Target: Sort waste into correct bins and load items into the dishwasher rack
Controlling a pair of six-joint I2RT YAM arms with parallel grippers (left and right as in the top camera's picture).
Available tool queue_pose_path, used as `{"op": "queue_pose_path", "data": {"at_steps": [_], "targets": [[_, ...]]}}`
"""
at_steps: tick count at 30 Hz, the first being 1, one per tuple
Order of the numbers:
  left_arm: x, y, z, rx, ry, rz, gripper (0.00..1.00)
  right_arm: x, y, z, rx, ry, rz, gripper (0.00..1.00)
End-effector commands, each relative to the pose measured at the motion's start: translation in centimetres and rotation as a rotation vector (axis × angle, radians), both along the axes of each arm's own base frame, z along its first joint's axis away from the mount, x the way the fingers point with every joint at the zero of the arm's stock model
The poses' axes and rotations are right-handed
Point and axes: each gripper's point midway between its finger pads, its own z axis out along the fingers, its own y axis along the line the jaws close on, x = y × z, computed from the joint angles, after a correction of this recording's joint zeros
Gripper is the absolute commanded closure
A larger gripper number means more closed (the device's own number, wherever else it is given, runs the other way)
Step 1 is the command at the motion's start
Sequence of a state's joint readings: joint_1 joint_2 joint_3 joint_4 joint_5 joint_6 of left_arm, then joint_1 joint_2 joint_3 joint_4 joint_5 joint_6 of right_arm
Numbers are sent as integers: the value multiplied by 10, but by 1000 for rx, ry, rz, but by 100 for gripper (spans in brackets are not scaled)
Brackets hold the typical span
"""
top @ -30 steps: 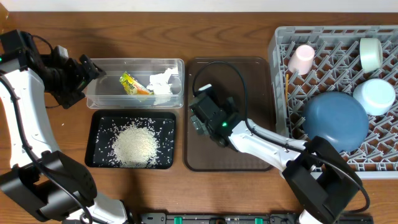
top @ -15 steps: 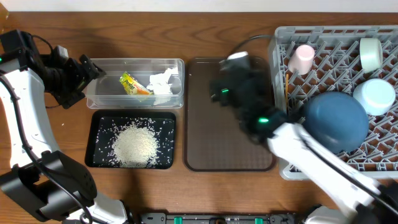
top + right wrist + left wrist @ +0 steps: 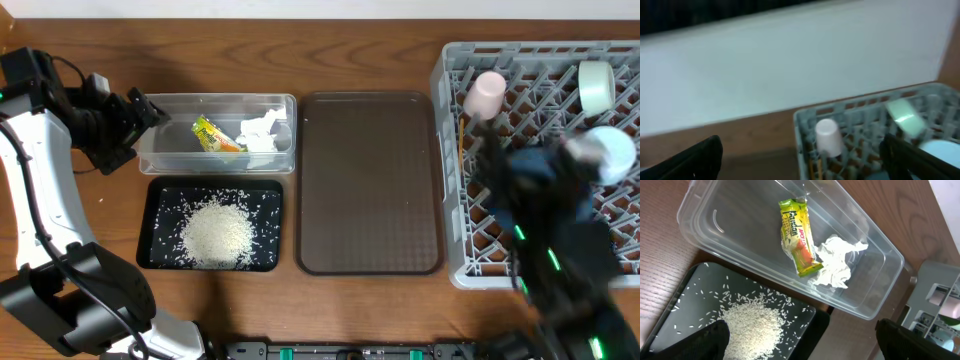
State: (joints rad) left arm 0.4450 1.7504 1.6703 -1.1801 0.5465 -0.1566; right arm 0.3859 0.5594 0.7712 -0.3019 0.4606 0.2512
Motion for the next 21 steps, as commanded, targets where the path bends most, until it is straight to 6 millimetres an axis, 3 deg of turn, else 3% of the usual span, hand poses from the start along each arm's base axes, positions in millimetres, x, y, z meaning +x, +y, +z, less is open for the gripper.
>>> {"op": "queue_pose_path", "data": {"at_steps": [1, 6, 9, 12, 21], "targets": [[1, 2, 12, 16, -33, -2, 4, -30, -23, -19, 31, -66, -50, 1], [1, 2, 12, 16, -33, -2, 4, -46, -43, -62, 125, -99, -117, 1], [1, 2, 12, 16, -33, -2, 4, -40, -54, -93, 211, -84, -174, 1], [1, 2, 12, 16, -33, -2, 4, -28, -51, -115, 252, -88, -156, 1], [1, 2, 12, 16, -33, -2, 4, -20, -39, -138, 267, -131, -89, 1]]}}
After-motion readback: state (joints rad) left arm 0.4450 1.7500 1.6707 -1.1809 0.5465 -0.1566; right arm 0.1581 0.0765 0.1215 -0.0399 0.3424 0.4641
